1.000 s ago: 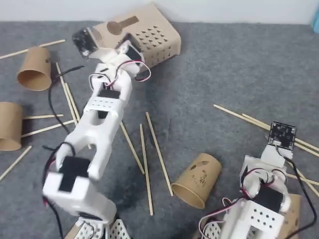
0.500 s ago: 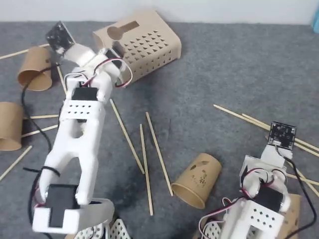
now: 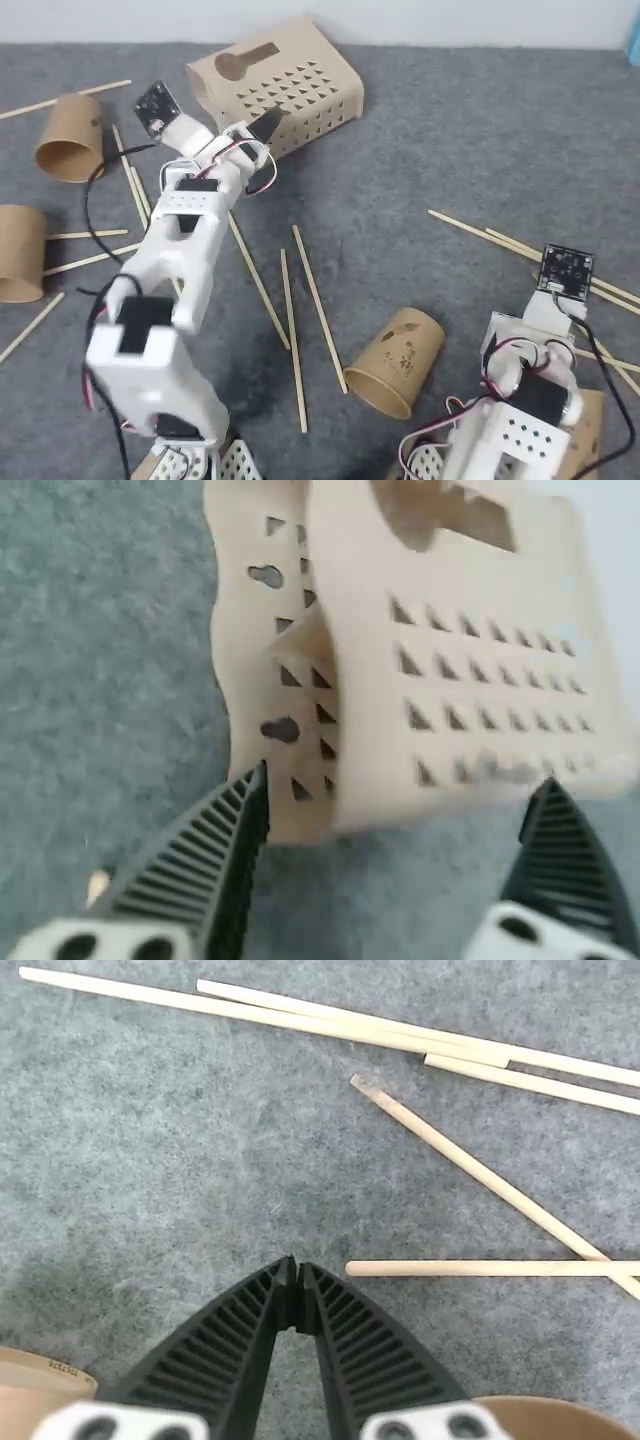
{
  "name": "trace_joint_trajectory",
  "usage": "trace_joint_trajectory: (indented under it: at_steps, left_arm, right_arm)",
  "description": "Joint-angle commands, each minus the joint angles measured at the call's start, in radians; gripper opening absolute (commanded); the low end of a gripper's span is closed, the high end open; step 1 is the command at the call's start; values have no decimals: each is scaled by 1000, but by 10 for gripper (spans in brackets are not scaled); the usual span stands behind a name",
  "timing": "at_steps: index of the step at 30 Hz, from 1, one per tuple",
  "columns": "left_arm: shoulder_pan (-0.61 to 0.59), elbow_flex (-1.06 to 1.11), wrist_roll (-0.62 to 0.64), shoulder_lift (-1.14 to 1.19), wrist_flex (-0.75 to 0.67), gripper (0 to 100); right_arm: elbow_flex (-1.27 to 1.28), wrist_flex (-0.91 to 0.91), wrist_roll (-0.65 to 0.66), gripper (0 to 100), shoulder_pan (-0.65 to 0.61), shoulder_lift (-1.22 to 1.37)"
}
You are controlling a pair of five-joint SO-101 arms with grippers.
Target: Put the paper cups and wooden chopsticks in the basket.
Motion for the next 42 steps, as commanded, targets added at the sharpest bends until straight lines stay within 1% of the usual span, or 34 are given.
trace_joint_trajectory:
  at_steps: [1, 4, 12, 14, 15, 17, 19, 20, 21, 23, 27, 32, 34, 37, 42]
  left_arm:
    - [5, -128, 14, 71, -41, 378]
    - [20, -242, 49, 147, -43, 378]
    - [89, -561, 52, 368, -38, 367]
    - [97, -607, 49, 390, -38, 312]
    - [98, -619, 48, 393, -38, 268]
    - [100, -633, 46, 387, -38, 152]
    - [100, -641, 44, 365, -37, 7]
    - [100, -638, 44, 350, -35, 6]
    - [103, -634, 44, 331, -21, 32]
    - [109, -638, 35, 295, 54, 14]
    - [133, -638, -55, 178, 226, 10]
    - [180, -641, -224, -12, 568, 10]
    - [201, -641, -264, -86, 697, 10]
    - [239, -644, -296, -176, 844, 10]
    - [287, -731, -299, -229, 1013, 10]
  right_arm:
    - [2, 1, 25, 6, -5, -10]
    - [2, 1, 31, 6, -5, -10]
    - [2, 2, 29, 6, -5, -10]
    - [2, 2, 29, 6, -5, -10]
    - [2, 2, 29, 6, -5, -10]
    - [2, 1, 29, 6, -5, -10]
    - [2, 1, 29, 6, -5, -10]
    - [2, 1, 28, 6, -5, -10]
    - [2, 1, 28, 6, -5, -10]
    - [2, 1, 28, 6, -5, -10]
    - [2, 1, 28, 6, -5, -10]
    - [2, 1, 28, 6, -5, -10]
    - [2, 1, 28, 6, -5, -10]
    - [2, 1, 28, 6, -4, -10]
    - [3, 1, 28, 6, -2, -10]
